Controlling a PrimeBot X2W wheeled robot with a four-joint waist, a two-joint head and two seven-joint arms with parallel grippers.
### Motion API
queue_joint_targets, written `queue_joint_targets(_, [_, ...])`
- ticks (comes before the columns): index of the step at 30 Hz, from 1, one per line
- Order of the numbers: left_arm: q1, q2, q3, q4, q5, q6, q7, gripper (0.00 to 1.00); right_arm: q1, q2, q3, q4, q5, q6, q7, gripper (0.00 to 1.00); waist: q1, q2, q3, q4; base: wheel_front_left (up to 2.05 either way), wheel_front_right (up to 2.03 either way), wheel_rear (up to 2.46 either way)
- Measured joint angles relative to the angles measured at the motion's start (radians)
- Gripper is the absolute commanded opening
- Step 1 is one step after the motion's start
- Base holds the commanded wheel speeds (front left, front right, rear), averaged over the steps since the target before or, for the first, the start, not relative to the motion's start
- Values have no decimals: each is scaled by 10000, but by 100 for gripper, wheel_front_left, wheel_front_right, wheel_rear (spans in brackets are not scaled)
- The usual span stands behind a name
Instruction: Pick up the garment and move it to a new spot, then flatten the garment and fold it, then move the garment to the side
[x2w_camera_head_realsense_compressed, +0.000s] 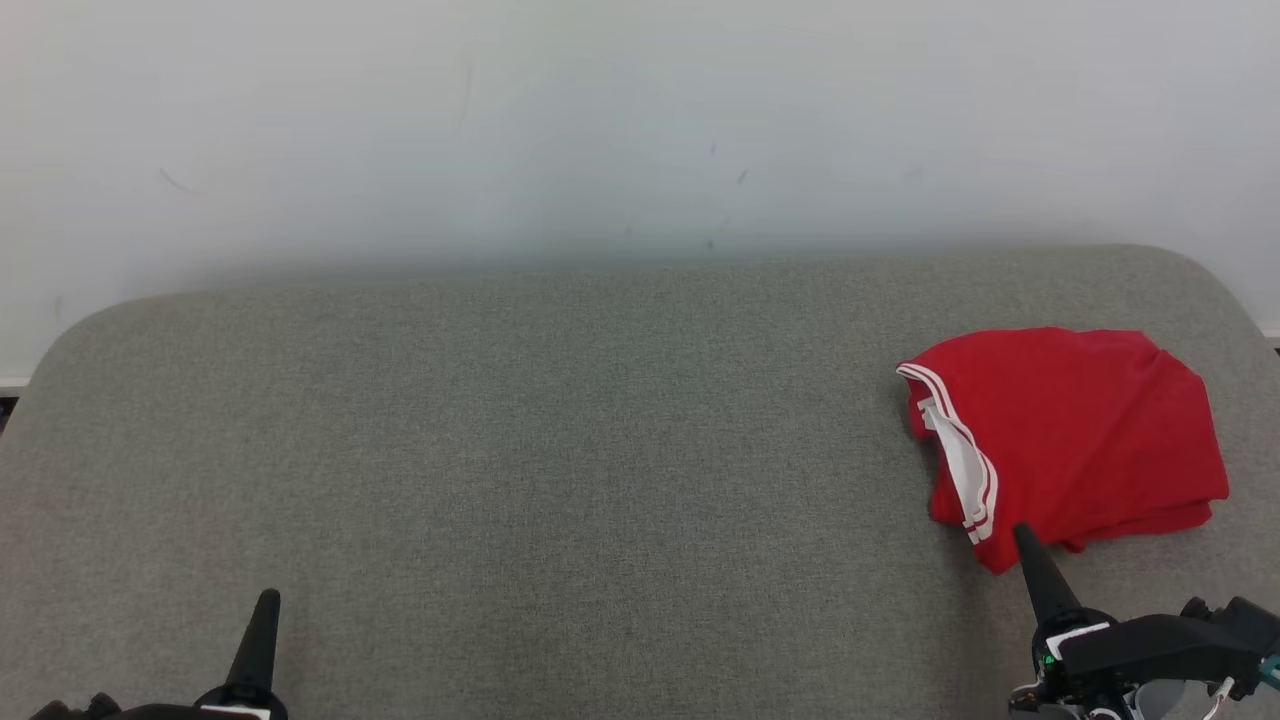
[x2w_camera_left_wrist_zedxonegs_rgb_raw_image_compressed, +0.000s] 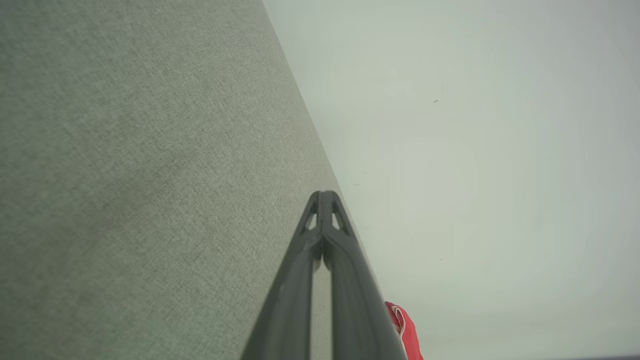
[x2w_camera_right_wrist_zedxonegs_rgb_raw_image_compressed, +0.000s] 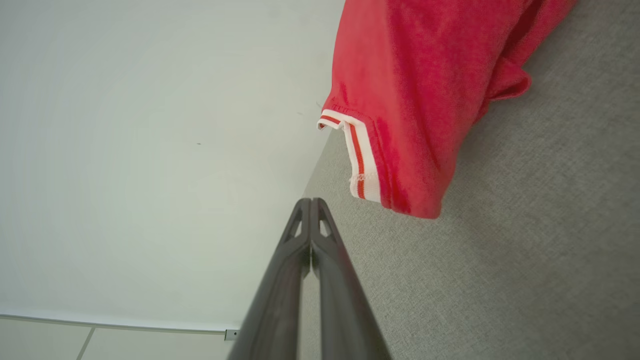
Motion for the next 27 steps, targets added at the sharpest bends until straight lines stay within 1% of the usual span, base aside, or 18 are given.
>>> queue_joint_targets(4, [-29, -35, 173, 69, -504, -84, 77, 0, -170, -2, -58, 58, 481, 88, 27, 0, 0, 0, 32, -13, 0, 0, 0])
queue_joint_targets(14, [-210, -288, 558, 159, -1720, -347, 263, 0, -193, -6, -190, 186, 1638, 184, 184, 0, 0, -1, 114, -47, 0, 0, 0])
queue_joint_targets(21, [-392, -366, 851, 228, -2543, -522, 443, 0, -392, -10, -295, 222, 2389, 282, 282, 0, 0, 0, 171, -70, 0, 0, 0])
queue_joint_targets(22, [-423, -408, 924, 238, -2823, -525, 479, 0, -393, -12, -322, 240, 2631, 305, 349, 0, 0, 0, 187, -77, 0, 0, 0])
queue_joint_targets(27, [-429, -548, 1141, 343, -3411, -660, 581, 0, -395, -15, -389, 278, 3175, 360, 408, 0, 0, 0, 228, -94, 0, 0, 0])
